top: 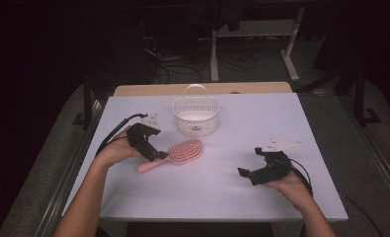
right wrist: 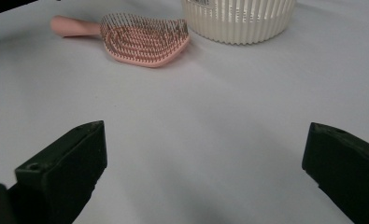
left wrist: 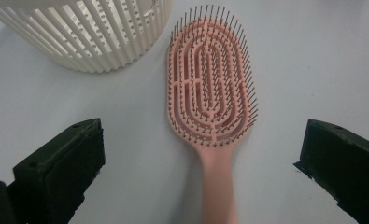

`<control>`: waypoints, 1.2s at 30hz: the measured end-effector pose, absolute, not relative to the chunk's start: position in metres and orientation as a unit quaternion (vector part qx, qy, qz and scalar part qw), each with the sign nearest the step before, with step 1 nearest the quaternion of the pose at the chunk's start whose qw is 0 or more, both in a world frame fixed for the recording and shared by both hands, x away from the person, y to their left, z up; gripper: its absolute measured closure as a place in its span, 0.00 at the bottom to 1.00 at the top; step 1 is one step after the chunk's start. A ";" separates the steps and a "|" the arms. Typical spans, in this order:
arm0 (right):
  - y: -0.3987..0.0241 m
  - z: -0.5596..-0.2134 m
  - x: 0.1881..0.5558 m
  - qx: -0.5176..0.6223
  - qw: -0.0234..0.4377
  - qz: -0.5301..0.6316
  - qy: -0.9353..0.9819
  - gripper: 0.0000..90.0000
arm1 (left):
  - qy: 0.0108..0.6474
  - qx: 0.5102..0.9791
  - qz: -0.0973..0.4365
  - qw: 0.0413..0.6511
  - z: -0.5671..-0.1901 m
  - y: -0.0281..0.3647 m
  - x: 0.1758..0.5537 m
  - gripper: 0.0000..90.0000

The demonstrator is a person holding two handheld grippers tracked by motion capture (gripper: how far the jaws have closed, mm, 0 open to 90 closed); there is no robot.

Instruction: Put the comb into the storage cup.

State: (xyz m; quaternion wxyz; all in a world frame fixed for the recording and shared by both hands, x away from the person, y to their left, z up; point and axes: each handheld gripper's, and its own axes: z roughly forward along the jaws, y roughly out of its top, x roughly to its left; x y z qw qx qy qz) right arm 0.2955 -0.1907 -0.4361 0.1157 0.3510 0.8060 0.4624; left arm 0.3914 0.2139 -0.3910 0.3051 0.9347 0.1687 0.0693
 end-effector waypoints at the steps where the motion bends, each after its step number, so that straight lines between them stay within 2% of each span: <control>1: -0.191 -0.436 0.296 0.351 0.116 0.462 0.806 0.00 | 0.168 0.936 0.070 0.302 -0.391 0.214 0.391 0.00; 34: -0.191 -0.436 0.295 0.351 0.116 0.462 0.806 0.00 | 0.155 0.961 0.074 0.218 -0.411 0.200 0.390 0.01; 36: -0.191 -0.436 0.295 0.351 0.116 0.462 0.806 0.00 | 0.155 0.962 0.072 0.211 -0.413 0.199 0.390 0.04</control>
